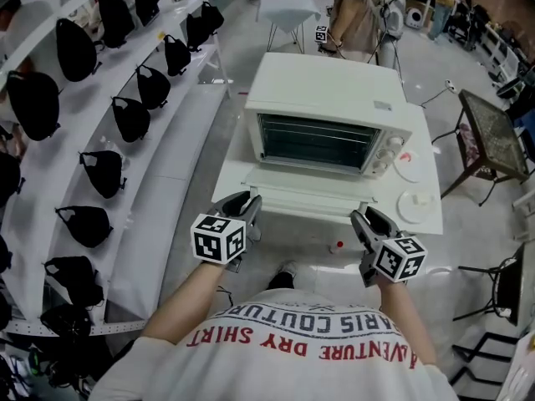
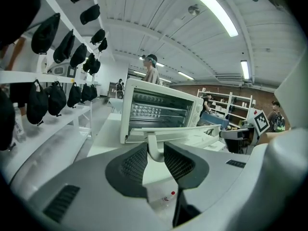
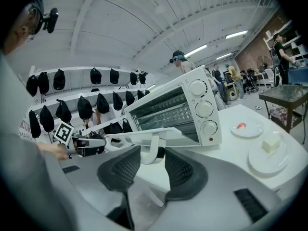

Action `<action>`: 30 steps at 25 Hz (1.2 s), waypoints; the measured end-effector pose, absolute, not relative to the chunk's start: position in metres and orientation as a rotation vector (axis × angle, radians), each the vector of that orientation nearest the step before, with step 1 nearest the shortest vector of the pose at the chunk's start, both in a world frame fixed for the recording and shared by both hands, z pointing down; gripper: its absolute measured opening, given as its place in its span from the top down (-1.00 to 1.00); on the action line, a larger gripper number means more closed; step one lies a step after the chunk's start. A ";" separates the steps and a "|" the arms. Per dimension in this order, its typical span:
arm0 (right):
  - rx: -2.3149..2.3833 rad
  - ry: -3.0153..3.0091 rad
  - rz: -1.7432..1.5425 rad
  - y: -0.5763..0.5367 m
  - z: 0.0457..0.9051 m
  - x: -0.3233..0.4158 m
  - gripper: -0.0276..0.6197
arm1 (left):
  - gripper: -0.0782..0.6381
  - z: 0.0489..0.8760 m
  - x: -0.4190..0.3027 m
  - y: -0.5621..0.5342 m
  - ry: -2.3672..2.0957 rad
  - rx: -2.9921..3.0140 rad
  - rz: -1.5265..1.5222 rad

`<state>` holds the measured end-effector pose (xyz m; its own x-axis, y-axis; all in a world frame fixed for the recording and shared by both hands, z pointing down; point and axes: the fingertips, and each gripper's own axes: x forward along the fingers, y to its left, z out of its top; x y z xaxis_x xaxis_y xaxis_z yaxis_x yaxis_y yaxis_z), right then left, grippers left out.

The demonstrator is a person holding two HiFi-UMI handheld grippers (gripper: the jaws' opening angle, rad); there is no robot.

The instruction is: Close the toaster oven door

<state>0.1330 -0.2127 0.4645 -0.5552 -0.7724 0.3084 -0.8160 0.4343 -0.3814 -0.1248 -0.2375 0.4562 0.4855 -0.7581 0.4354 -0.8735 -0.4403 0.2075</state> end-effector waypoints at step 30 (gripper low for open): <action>1.503 -2.669 0.642 -0.276 0.399 0.143 0.37 | 0.44 0.391 -0.116 -0.300 -1.390 2.425 0.302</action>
